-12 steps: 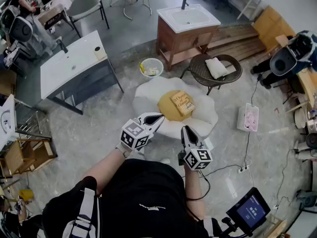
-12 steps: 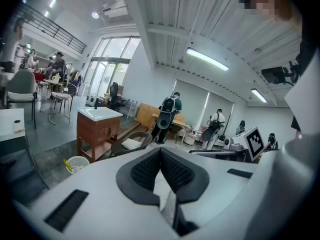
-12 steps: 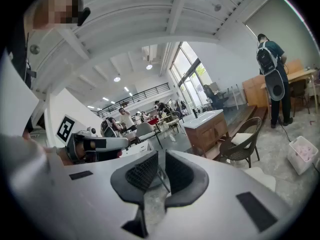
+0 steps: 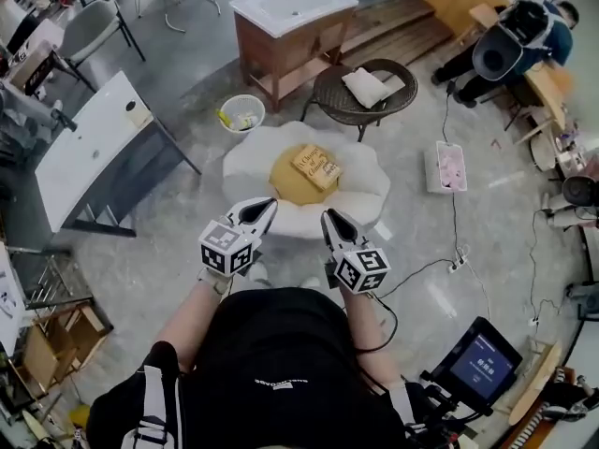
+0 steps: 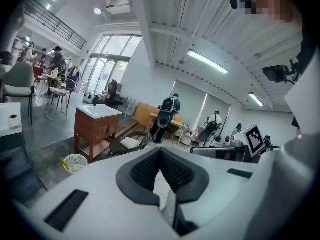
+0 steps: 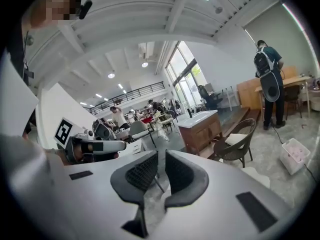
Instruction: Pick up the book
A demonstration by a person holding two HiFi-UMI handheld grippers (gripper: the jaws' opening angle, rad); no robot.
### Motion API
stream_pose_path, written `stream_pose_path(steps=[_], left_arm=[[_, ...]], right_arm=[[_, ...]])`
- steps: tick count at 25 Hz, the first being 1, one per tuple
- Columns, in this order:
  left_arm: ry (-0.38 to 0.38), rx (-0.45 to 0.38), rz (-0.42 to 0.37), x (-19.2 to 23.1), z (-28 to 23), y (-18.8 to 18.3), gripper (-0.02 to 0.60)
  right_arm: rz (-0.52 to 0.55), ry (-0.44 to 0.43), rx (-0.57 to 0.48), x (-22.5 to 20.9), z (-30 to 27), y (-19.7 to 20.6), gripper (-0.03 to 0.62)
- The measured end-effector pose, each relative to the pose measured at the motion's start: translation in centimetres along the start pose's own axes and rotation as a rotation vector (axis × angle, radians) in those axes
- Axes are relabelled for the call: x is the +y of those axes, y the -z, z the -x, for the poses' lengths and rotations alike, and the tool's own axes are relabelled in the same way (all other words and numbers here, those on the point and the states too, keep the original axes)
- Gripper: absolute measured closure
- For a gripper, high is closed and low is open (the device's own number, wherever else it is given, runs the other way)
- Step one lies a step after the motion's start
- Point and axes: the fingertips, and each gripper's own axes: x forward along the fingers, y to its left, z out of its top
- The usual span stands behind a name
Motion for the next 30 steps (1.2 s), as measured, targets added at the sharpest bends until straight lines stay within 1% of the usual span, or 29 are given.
stream_pose_path(steps=[4,8,13,16,20,24,27,30], left_arm=[[0.028,0.017,-0.015,1.5,0.5,0.1,0.568],[0.053,0.023,0.002,3.1,1.5,0.1,0.568],[0.078,0.042,0.017,5.5,2.9,1.6,0.568],[0.085,0.046,0.021,6.8,3.5,2.1,0.568],[0.088,0.044,0.036,7.6,4.0,2.6,0.568],[0.101,0.041,0.029,7.8,3.2,2.1,0.568],[0.104,0.029,0.017,7.8,2.0,1.4,0.568],[0.088,0.023,0.009,8.0,0.8,0.6,0.568]], right_arm=[[-0.002,0.030,-0.001,0.9,-1.1,0.3,0.531],[-0.034,0.073,-0.012,1.7,-1.9,0.3,0.531],[-0.051,0.147,-0.027,2.2,-2.6,1.4,0.531],[-0.055,0.175,-0.035,2.4,-3.2,1.9,0.530],[-0.036,0.188,-0.028,2.9,-4.0,2.3,0.531],[-0.022,0.191,-0.029,2.7,-4.6,2.0,0.530],[0.005,0.188,-0.019,1.8,-5.2,1.8,0.530],[0.015,0.175,-0.015,0.6,-6.2,1.1,0.530]])
